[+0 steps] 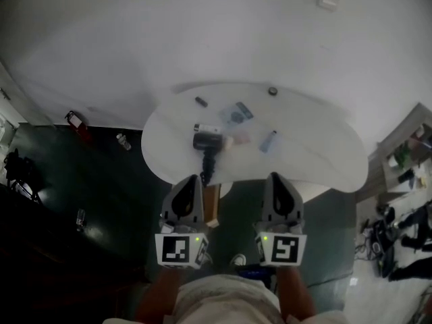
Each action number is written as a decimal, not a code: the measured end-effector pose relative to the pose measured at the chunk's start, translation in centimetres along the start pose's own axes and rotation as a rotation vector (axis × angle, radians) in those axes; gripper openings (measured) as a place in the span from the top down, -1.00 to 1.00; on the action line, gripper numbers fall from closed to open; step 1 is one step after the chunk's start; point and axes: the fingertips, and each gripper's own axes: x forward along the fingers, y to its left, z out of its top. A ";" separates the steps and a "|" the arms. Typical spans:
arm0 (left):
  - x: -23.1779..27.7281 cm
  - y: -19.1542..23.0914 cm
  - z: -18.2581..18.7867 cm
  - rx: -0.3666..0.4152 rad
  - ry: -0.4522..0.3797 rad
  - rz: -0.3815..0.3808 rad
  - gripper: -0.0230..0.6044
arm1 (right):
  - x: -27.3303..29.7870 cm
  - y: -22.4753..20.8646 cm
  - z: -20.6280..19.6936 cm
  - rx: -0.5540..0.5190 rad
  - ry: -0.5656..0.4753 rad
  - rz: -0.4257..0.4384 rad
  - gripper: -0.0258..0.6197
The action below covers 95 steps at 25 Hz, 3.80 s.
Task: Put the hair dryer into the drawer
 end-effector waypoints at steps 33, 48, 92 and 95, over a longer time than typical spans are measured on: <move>-3.3 3.5 -1.3 0.012 0.024 0.183 0.93 | 2.7 4.4 -4.5 0.070 0.069 0.168 0.91; 0.0 12.7 -1.7 0.004 0.015 0.013 0.93 | 7.9 11.7 -5.3 0.006 0.132 0.024 0.91; 5.1 18.9 -5.7 -0.032 0.032 -0.051 0.93 | 18.8 14.8 -27.3 0.132 0.812 -0.029 0.10; 5.2 18.8 -5.9 -0.042 0.035 -0.051 0.93 | 19.2 14.2 -29.0 0.122 0.874 -0.036 0.05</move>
